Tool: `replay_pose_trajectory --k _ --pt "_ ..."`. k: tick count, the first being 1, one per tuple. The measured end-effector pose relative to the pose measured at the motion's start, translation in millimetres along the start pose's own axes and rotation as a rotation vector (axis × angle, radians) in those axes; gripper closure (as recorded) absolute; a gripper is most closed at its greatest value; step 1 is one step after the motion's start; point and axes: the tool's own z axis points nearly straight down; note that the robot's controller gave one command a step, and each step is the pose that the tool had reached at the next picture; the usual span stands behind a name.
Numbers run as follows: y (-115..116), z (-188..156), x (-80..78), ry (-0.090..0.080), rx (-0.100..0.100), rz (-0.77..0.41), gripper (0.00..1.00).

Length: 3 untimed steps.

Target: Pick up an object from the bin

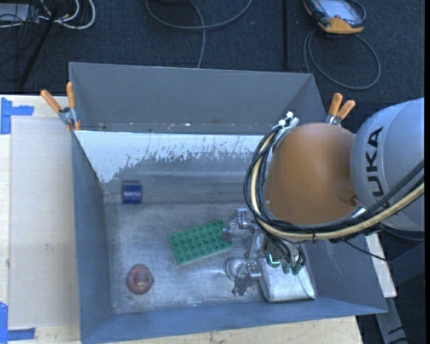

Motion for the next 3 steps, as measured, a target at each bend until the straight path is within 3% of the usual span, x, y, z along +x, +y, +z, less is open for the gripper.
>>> replay_pose_trajectory --k 1,2,3 --pt "6 78 -63.1 -0.004 0.0 0.106 0.0" --pt "-11 124 -92.0 -0.012 -0.003 0.173 0.0" --pt "-11 120 -92.8 -0.016 -0.005 0.174 1.0"
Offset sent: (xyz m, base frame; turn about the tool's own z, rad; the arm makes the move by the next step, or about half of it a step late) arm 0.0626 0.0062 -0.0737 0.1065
